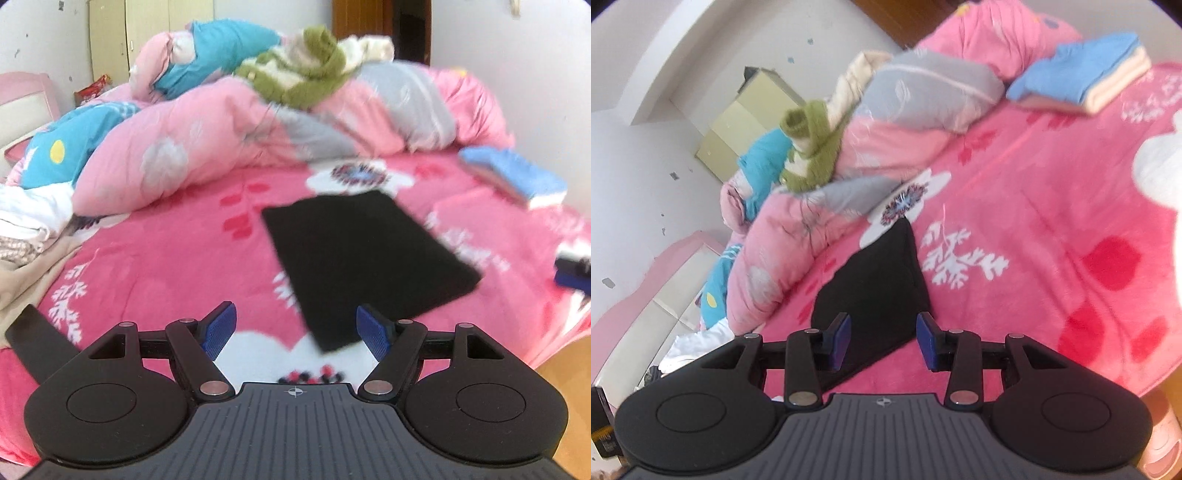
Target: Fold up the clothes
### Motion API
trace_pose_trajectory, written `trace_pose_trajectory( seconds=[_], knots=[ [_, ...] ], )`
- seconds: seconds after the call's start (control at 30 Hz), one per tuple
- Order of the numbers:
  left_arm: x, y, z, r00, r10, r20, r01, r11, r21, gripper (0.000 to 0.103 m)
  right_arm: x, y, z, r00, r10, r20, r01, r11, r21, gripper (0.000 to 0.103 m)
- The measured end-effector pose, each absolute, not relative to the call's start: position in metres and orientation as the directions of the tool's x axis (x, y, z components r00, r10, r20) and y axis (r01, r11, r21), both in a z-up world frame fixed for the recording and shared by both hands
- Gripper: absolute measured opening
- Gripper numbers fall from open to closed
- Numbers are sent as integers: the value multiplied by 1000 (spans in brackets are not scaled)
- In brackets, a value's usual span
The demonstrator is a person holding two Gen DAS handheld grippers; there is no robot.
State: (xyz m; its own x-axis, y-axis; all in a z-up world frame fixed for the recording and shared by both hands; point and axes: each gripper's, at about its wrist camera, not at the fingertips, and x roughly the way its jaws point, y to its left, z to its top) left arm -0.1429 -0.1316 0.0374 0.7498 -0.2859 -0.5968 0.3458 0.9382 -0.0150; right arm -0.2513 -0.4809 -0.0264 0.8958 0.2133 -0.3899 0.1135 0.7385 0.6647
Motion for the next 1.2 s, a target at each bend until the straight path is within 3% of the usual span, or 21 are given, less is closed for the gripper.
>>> trace_pose_trajectory(
  seconds=[0.27,0.53,0.9,1.2],
  knots=[
    [-133,-126,64,747,-387,-540,347,920,-179,73,-287,-479,-3,911,176,-374,111,768,631,42],
    [-98,-124,72,715,-454,-532,388,890,-239,73,-289,-478,11,918,182,-353,90,771,631,42],
    [8,-114,23,676,-373,-636,286,928,-240,75,-155,-483,-10,825,306,-476,59,790,610,46],
    [80,-119,-41,548,-446,-707,268,895,-357,74,-61,-495,-31,776,350,-524,77,772,631,53]
  ],
)
